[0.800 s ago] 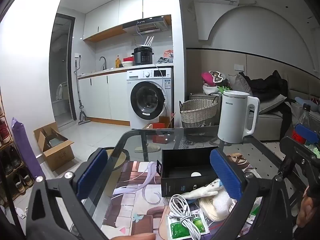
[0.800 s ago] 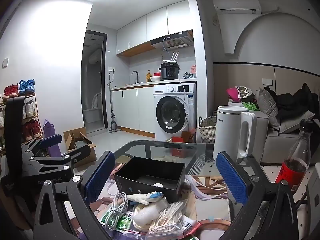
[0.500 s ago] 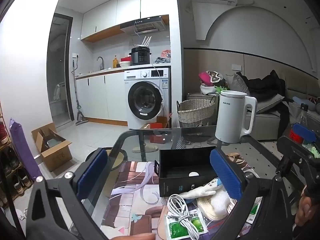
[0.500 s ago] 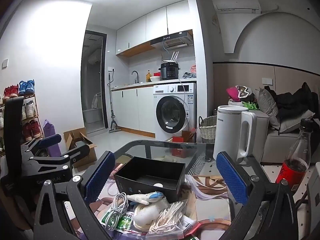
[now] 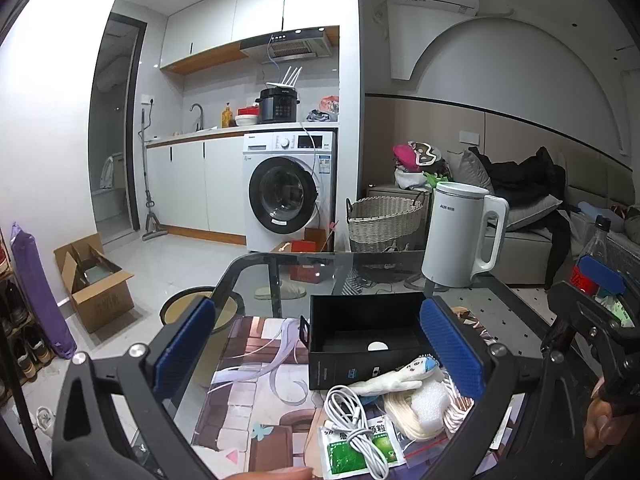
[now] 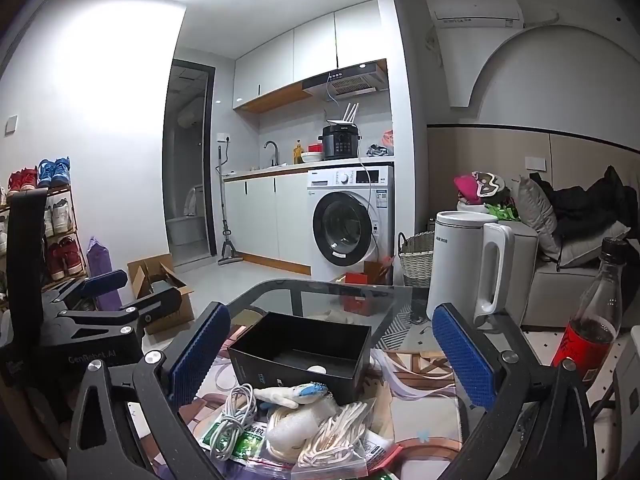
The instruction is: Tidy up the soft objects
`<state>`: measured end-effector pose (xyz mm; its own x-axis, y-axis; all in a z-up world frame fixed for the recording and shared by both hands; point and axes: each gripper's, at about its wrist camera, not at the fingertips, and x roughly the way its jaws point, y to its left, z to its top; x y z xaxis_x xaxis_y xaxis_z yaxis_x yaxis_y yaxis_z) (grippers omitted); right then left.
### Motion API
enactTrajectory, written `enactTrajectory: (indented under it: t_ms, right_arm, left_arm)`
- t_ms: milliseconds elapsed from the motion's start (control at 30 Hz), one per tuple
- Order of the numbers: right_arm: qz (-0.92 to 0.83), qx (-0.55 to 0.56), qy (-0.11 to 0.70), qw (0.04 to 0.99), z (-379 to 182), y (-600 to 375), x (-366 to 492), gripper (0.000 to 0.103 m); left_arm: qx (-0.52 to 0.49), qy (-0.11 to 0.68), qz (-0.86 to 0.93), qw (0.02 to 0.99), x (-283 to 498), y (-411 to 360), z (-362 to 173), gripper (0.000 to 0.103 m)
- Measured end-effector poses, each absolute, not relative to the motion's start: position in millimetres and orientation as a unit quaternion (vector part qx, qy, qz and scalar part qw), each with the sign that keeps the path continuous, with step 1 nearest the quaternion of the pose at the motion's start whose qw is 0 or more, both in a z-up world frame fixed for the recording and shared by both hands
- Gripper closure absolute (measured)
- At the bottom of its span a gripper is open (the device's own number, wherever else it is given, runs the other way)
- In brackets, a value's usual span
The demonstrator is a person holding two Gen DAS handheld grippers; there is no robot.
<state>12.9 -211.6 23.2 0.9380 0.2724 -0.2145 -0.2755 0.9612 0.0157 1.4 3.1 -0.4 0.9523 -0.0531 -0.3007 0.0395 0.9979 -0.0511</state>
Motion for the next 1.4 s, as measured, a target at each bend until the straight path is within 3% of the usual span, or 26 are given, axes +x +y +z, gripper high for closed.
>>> enactTrajectory:
  t_ms: [1400]
  right_arm:
    - [0.144, -0.015, 0.110, 0.983, 19, -205, 9, 0.000]
  left_arm:
    - [-0.050, 0.154, -0.039, 0.986, 0, 12, 4, 0.000]
